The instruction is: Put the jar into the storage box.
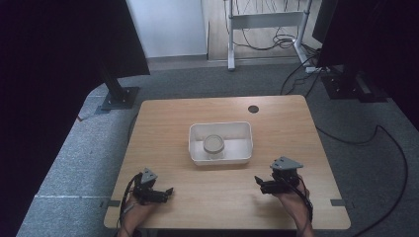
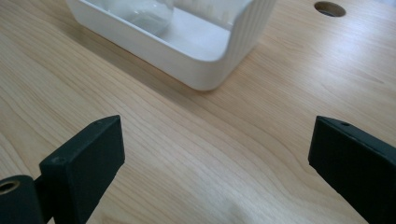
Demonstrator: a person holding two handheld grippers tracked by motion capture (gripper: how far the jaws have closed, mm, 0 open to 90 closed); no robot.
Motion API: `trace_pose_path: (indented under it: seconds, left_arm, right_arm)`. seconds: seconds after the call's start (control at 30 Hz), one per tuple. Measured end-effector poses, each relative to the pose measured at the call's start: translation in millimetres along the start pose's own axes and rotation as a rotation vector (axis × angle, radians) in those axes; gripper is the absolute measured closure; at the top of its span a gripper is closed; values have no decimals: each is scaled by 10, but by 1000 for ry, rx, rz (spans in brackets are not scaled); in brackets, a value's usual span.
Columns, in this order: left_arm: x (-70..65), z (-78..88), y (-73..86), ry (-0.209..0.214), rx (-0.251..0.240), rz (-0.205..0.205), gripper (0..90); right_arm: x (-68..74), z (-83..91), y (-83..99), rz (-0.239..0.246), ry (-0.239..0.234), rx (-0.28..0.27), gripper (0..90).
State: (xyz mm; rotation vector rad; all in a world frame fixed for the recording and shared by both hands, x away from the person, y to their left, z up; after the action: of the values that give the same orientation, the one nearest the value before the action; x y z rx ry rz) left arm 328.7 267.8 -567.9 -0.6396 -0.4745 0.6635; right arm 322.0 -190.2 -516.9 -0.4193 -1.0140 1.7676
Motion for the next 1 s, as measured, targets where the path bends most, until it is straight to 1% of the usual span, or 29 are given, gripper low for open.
trace_pose_path:
  seconds: [0.1, 0.4, 0.8, 0.9, 1.0]
  left_arm:
    - [-3, 0, 0, -2, -1, 3, 7]
    - [-4, 2, 0, -3, 2, 3, 7]
    - [-5, 2, 0, -4, 2, 4, 7]
    - [-5, 2, 0, -4, 2, 5, 7]
    - [-5, 3, 0, -4, 2, 5, 6]
  right_arm:
    - [-68, 48, 76, -9, 20, -3, 33]
    - [-194, 129, 245, -36, 56, 1, 33]
    - [-361, 207, 541, -91, 91, 41, 33]
    - [-383, 225, 586, -102, 97, 46, 33]
    - [-413, 245, 673, -118, 102, 62, 33]
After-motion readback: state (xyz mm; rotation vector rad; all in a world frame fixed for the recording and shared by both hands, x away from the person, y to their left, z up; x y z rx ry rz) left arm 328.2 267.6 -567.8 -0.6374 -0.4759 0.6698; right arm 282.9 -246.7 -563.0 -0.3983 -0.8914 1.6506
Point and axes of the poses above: each handheld gripper's, and its own axes: z roughly backward along the jaws, y roughly out of its underside, x roughly to its left, the point moved 2 cm from there along -z, roughly forward along the jaws, and after that the axes turned 15 degrees about -z, right-handed, at the moved point
